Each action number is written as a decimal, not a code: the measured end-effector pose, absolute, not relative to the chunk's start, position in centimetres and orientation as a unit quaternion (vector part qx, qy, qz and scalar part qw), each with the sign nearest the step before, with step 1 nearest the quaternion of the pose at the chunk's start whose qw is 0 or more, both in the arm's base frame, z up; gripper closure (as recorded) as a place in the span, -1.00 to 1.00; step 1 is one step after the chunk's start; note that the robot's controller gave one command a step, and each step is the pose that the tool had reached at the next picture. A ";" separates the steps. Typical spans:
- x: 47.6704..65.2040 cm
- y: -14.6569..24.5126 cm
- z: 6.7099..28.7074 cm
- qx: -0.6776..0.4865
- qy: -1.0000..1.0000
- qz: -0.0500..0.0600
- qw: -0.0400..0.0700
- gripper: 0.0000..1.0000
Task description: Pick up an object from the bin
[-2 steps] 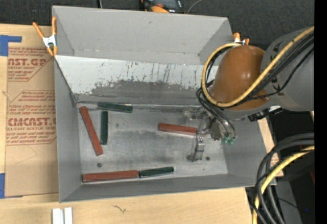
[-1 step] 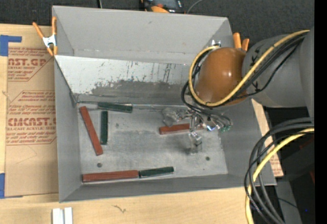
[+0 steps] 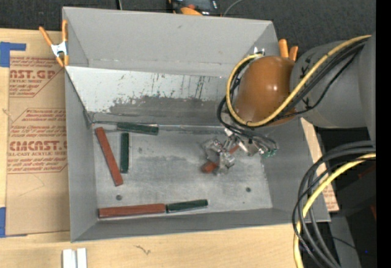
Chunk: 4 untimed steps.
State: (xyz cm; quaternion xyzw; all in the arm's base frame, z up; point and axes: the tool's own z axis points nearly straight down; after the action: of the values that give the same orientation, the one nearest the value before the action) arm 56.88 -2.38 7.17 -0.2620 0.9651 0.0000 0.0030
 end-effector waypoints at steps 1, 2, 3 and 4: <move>58.7 5.6 21.7 -0.391 0.920 0.000 0.005 1.00; 58.6 5.4 21.4 -0.389 0.921 0.001 0.002 -1.00; 56.1 0.6 6.5 -0.414 0.910 0.002 -0.003 -1.00; 56.4 0.7 7.0 -0.414 0.910 0.001 0.001 1.00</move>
Offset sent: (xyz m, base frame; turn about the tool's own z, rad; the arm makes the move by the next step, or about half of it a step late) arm 0.0162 0.0763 0.1419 -0.2708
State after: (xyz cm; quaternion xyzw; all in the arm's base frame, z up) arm 56.40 0.69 6.97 -0.4142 0.9102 0.0008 0.0009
